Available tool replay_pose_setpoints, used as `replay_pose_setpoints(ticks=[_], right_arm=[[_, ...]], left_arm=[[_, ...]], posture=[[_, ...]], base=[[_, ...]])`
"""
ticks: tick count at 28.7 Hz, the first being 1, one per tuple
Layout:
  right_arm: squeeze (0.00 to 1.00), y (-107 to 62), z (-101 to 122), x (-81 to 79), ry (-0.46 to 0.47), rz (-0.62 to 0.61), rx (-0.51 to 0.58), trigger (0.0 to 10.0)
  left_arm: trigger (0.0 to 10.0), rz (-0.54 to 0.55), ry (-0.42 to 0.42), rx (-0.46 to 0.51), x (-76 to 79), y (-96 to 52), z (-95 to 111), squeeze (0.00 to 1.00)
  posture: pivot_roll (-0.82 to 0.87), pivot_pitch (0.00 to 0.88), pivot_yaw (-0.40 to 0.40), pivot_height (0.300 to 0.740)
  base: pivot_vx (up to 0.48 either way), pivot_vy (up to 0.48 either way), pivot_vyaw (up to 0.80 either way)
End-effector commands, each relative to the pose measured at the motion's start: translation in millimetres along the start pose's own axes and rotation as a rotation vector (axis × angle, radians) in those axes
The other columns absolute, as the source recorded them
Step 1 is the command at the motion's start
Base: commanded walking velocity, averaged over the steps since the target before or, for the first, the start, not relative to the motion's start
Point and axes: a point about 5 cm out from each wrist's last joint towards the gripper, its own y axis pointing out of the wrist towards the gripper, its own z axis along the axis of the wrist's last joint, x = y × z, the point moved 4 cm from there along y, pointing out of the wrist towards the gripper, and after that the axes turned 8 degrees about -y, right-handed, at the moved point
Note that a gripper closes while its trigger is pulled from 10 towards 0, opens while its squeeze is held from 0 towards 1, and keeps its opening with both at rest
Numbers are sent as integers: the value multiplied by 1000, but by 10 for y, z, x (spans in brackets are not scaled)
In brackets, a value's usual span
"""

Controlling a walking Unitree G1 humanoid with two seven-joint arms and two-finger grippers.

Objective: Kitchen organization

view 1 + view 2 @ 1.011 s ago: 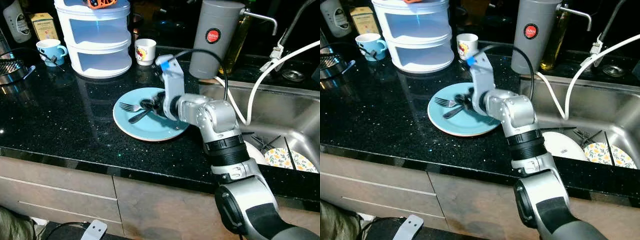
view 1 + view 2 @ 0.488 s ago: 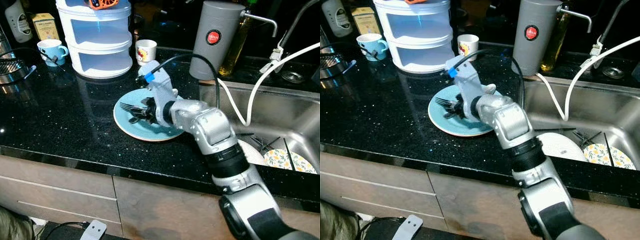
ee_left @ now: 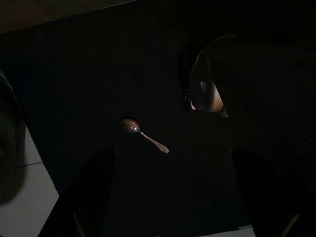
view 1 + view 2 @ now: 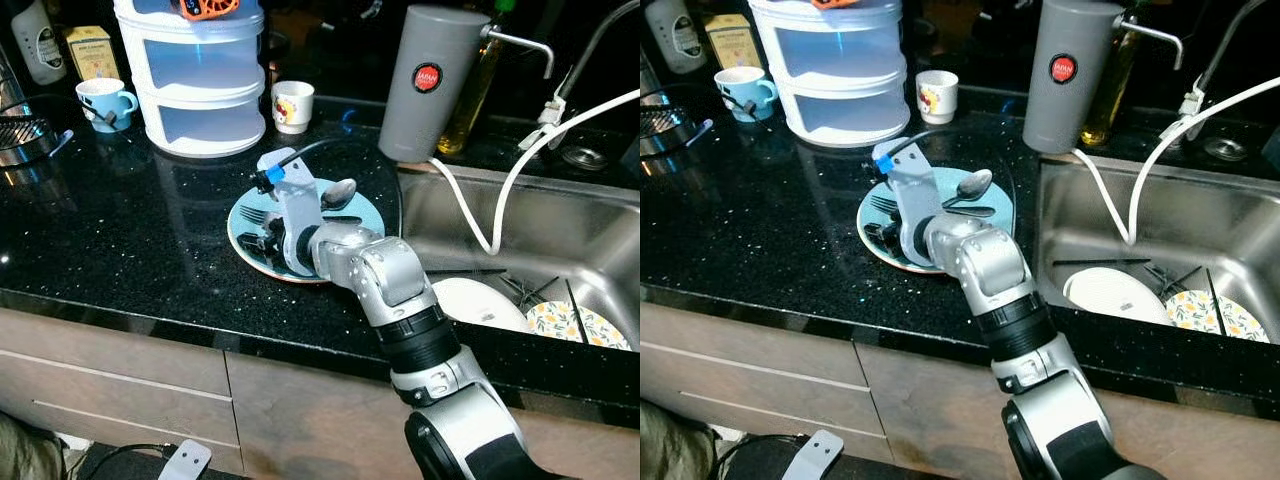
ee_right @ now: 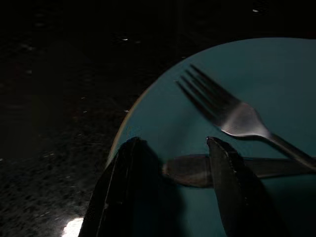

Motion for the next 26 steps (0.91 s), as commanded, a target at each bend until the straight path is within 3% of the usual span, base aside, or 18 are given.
replay_pose_setpoints(ticks=[1,6,8,14,20,26], right_arm=[[0,25,-177,99,31,-50,-91,10000],[0,11,-249,219,45,-100,-137,10000],[0,-35,-292,342,55,-136,-171,10000],[0,-110,-301,459,39,-156,-193,10000],[0,-331,-286,745,-20,-193,-218,10000],[0,-493,-328,900,-67,-205,-247,10000]], left_arm=[[10000,-51,9,-30,149,40,-75,0],[10000,-51,12,-31,152,41,-74,0],[10000,-51,15,-30,152,41,-71,0],[10000,-50,17,-30,150,40,-69,0],[10000,-49,20,-32,147,39,-72,0],[10000,-48,22,-33,140,37,-75,0]], posture=[[-3,0,-88,740],[-3,0,-92,740],[-7,0,-92,740],[-13,0,-90,740],[-17,0,-91,740],[-19,0,-88,740]], base=[[0,0,0],[0,0,0],[0,0,0],[0,0,0],[0,0,0],[0,0,0]])
